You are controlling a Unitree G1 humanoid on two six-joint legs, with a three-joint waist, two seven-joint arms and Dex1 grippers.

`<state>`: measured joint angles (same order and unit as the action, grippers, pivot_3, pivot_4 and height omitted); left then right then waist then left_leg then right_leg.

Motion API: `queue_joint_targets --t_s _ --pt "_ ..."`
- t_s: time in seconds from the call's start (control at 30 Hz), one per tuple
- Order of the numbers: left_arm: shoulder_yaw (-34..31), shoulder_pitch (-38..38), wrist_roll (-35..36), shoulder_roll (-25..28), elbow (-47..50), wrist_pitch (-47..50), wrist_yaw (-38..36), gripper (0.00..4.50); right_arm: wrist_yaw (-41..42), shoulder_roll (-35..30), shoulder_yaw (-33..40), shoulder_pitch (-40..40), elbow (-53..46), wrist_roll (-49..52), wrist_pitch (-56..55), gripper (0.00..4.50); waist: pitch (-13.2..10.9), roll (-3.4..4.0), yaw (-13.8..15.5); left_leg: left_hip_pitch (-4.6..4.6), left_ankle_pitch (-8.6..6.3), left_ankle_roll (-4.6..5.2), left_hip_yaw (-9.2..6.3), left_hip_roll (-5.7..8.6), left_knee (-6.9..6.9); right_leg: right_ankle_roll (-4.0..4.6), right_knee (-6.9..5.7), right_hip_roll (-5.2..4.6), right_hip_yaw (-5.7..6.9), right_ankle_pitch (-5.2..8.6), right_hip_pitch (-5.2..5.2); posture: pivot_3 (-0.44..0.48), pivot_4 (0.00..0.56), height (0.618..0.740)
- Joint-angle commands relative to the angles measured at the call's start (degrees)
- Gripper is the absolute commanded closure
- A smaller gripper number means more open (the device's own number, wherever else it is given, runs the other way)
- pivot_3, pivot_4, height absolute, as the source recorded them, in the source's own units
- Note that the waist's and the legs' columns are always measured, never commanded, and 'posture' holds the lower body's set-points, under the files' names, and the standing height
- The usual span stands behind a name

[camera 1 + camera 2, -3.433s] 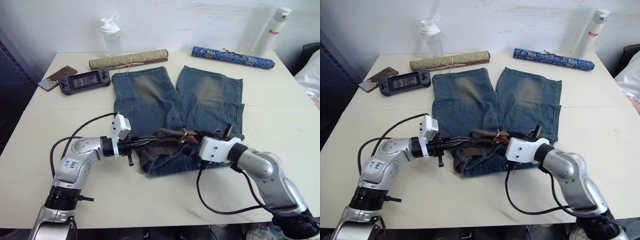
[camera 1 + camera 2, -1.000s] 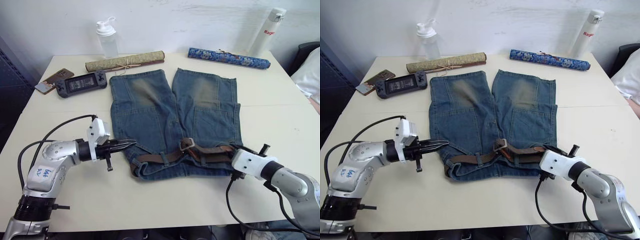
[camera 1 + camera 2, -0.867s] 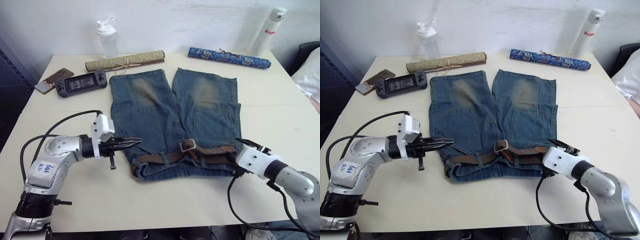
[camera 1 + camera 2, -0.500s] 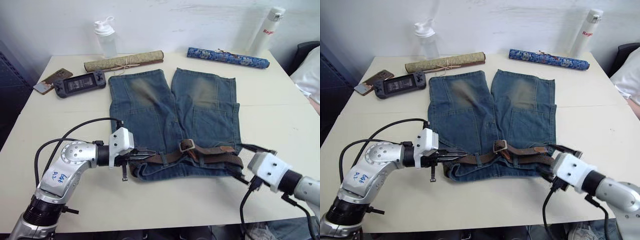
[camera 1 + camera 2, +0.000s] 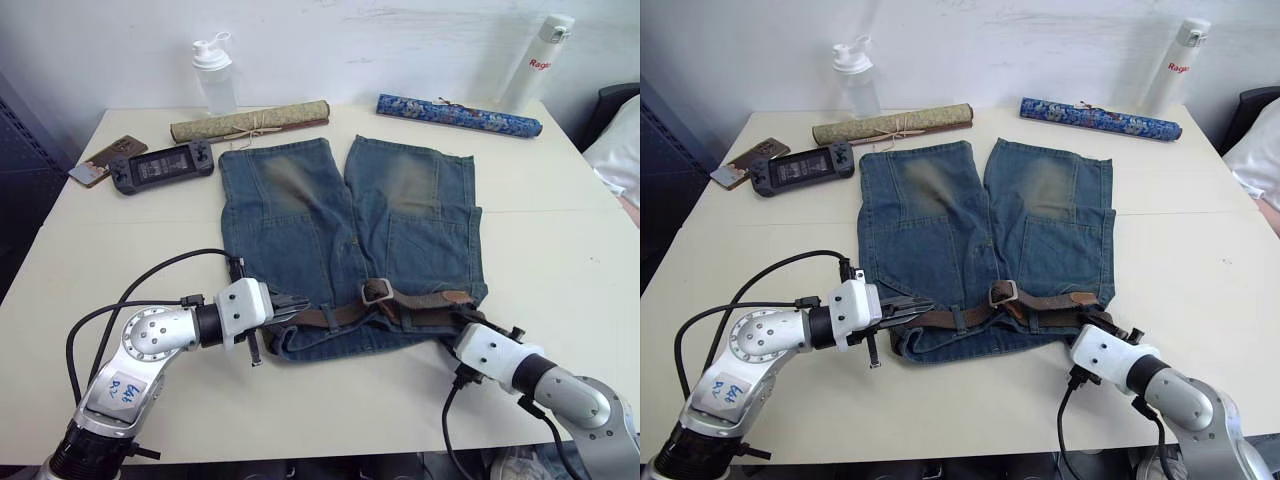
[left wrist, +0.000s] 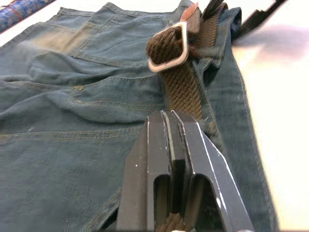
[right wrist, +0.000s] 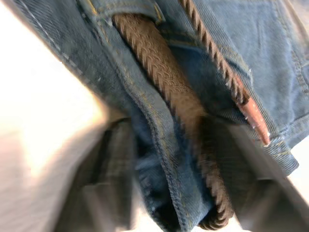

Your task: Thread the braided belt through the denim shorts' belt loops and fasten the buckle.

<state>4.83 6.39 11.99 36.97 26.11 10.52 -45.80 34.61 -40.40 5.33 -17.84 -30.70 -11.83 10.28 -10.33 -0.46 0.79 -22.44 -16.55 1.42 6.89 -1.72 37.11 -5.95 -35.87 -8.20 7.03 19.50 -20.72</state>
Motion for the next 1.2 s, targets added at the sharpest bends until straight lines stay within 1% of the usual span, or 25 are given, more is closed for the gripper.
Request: queue_joint_targets --t_s 0.03,0.07,0.1,0.23,0.27,0.37,0.5,0.63,0.73,0.83,0.97,1.1,1.2 --pt "-0.2 -0.5 -4.4 0.9 -1.1 -7.1 0.7 4.5 -1.3 1.1 -0.1 0.4 -1.0 -0.6 0.6 3.76 0.0 0.0 0.1 0.0 0.0 0.0 0.0 0.0 0.0 0.0 0.0 0.0 0.0 0.0 0.0 0.0 0.15 0.717" --pt "0.2 -1.0 -6.8 1.2 -2.6 -10.7 1.1 4.5 -1.5 1.3 -0.3 0.5 -1.1 -0.9 0.7 4.0 0.0 0.0 0.1 0.0 0.0 0.0 0.0 -0.01 0.02 0.0 0.0 0.0 0.0 0.0 0.01 0.0 0.15 0.717" --pt "0.5 -1.3 -8.4 1.3 -3.8 -13.3 1.3 4.5 -1.5 1.4 -0.4 0.5 -1.2 -1.0 0.8 4.35 0.0 0.01 0.1 0.02 0.0 0.0 0.01 -0.01 0.03 0.0 -0.01 0.0 -0.01 0.0 0.02 0.0 0.15 0.717" --pt "1.3 -1.7 -11.8 0.9 -8.3 -21.6 1.9 4.5 -1.4 0.6 -0.7 0.7 -1.4 -2.4 1.1 4.37 0.0 0.0 0.1 0.03 -0.04 0.04 0.03 -0.01 0.01 0.01 -0.01 -0.02 -0.02 0.0 0.0 0.0 0.15 0.717" --pt "1.7 -1.4 -12.4 0.6 -9.1 -22.3 2.0 4.5 -1.5 0.7 -1.1 0.9 -1.5 -2.7 0.9 4.37 0.0 0.0 0.2 0.01 -0.05 0.05 0.03 -0.02 0.01 0.01 0.0 -0.02 -0.01 0.0 -0.01 0.0 0.15 0.717" --pt "2.8 -0.2 -13.1 -0.2 -9.8 -22.8 1.8 4.5 -1.1 0.9 -2.4 1.9 -2.0 -3.2 0.3 4.37 0.0 0.0 0.4 0.01 -0.06 0.06 0.03 -0.01 0.02 0.0 -0.01 -0.07 -0.01 0.0 0.0 0.0 0.15 0.717" --pt "3.3 0.7 -12.8 -0.3 -8.1 -20.9 1.3 4.5 -0.3 0.8 -5.0 3.5 -2.9 -4.7 0.5 4.37 0.0 0.01 -0.1 0.02 -0.05 0.06 0.03 -0.04 0.0 0.01 -0.04 -0.03 -0.01 0.0 -0.03 0.0 0.15 0.717" --pt "3.1 0.1 -14.6 1.7 -7.7 -21.2 0.4 4.5 0.1 1.8 -8.0 5.4 -4.1 -5.9 2.4 4.37 0.0 0.0 -0.8 0.01 -0.04 0.03 0.04 -0.07 -0.03 0.03 -0.05 0.03 0.02 0.01 -0.06 0.0 0.15 0.717" --pt "3.3 -0.4 -18.0 3.4 -8.0 -20.2 0.7 4.5 0.1 2.9 -10.0 7.1 -4.8 -6.5 4.1 4.37 0.0 0.0 -1.0 0.0 -0.04 0.02 0.04 -0.09 -0.03 0.03 -0.06 0.06 0.03 0.01 -0.07 0.0 0.15 0.717" --pt "2.5 -1.3 -25.4 5.1 -10.7 -19.9 4.3 4.5 0.3 3.9 -10.9 8.8 -5.4 -6.2 5.8 4.37 0.0 0.0 -1.0 0.0 -0.04 0.02 0.04 -0.09 -0.03 0.04 -0.05 0.06 0.02 0.02 -0.08 0.0 0.15 0.717" --pt "1.2 -3.4 -31.2 6.2 -11.5 -19.2 8.4 4.5 0.9 4.3 -11.8 10.2 -6.0 -6.1 7.0 4.37 0.0 0.01 -0.9 -0.04 -0.06 0.03 0.05 -0.09 -0.04 0.04 -0.07 0.04 -0.01 0.02 -0.16 0.0 0.15 0.717" --pt "-1.9 -6.6 -34.3 5.8 -11.9 -20.4 14.9 4.5 1.2 4.6 -12.5 11.0 -5.9 -6.0 7.2 4.37 0.0 0.01 -1.0 -0.07 -0.05 0.04 0.06 -0.08 -0.03 0.05 -0.11 0.01 -0.02 0.02 -0.21 0.0 0.15 0.717" --pt "-3.2 -9.1 -36.1 5.4 -11.1 -21.2 18.5 4.5 1.4 4.7 -13.1 11.3 -5.6 -5.9 7.0 4.37 0.0 0.01 -1.0 -0.08 -0.06 0.05 0.06 -0.11 -0.06 0.07 -0.15 0.01 -0.04 0.03 -0.28 0.0 0.15 0.717"
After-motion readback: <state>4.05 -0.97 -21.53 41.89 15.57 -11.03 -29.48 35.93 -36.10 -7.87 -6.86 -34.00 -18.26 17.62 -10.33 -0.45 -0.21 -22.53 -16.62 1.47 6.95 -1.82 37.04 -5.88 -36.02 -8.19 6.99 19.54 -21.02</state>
